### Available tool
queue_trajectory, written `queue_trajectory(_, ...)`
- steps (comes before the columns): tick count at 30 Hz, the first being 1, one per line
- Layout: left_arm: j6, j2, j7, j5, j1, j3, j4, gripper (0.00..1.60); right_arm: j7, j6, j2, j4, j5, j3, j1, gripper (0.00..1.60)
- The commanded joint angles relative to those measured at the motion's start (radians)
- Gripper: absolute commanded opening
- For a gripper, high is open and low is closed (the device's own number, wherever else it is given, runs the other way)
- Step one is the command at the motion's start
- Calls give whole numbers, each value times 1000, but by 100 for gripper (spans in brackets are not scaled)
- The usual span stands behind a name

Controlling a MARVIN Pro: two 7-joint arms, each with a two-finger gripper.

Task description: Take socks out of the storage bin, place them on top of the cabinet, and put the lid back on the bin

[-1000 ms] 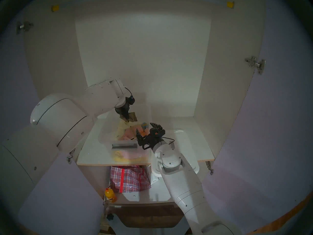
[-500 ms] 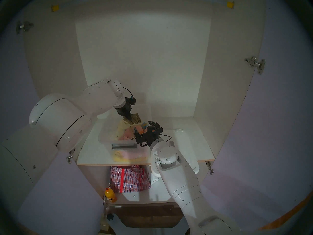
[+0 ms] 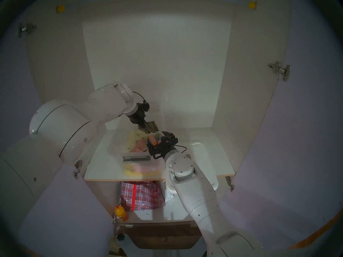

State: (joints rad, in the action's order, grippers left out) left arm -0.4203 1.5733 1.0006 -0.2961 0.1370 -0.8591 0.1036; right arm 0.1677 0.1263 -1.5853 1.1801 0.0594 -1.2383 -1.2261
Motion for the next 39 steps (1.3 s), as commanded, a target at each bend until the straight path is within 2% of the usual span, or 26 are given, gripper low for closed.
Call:
queue_trajectory(1,18,-4,40,16,-48,-16,19,0,-6,5,-16,6,0,-4,48,160)
queue_trajectory(19,50,-33,111,29,-42,-38,8,0,-4,16,-32,7,-8,1,69,160)
queue_trajectory(39,102,-74,175,43,-92,-71,31,0,-2,6,-51,41,-38,-10,103,160)
